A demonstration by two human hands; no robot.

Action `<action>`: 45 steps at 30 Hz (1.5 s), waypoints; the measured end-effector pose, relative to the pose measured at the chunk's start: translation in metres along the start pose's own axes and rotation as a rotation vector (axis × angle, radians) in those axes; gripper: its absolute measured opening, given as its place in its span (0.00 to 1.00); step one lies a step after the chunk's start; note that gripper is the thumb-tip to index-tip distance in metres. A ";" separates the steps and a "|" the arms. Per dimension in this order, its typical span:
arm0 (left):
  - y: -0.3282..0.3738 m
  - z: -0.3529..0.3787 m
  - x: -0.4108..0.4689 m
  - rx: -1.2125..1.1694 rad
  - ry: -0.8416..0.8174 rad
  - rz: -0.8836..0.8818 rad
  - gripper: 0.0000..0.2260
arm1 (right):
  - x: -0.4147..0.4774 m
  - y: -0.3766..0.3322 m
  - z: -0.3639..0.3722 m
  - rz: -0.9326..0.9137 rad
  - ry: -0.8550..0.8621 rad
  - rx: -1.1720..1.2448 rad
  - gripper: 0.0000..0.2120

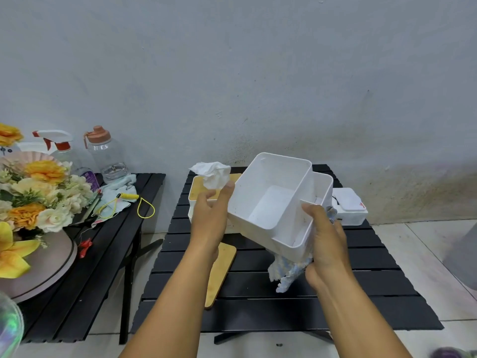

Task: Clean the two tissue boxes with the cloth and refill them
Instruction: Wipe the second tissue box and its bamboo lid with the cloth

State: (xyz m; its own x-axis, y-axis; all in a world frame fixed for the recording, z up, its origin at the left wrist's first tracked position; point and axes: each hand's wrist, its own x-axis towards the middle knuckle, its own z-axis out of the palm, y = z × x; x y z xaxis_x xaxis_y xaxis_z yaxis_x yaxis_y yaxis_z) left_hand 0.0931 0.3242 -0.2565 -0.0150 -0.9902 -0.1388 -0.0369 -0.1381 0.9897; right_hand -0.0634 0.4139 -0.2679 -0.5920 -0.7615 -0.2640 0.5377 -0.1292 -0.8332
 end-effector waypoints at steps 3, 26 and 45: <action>-0.007 0.002 -0.001 -0.295 -0.251 -0.274 0.19 | 0.004 0.005 0.000 0.024 -0.024 0.033 0.23; -0.019 0.002 0.004 -0.141 -0.226 -0.079 0.18 | -0.009 0.004 0.063 -0.421 -0.567 -1.778 0.33; -0.013 -0.003 0.008 -0.110 -0.352 0.184 0.21 | -0.007 -0.020 0.063 -0.320 -0.646 -2.349 0.22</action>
State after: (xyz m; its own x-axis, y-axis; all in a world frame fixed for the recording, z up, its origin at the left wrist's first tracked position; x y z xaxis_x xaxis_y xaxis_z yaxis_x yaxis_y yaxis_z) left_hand 0.0961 0.3180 -0.2702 -0.3532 -0.9338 0.0569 0.1050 0.0209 0.9943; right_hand -0.0322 0.3817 -0.2183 -0.0733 -0.9380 -0.3388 -0.9899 0.0271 0.1392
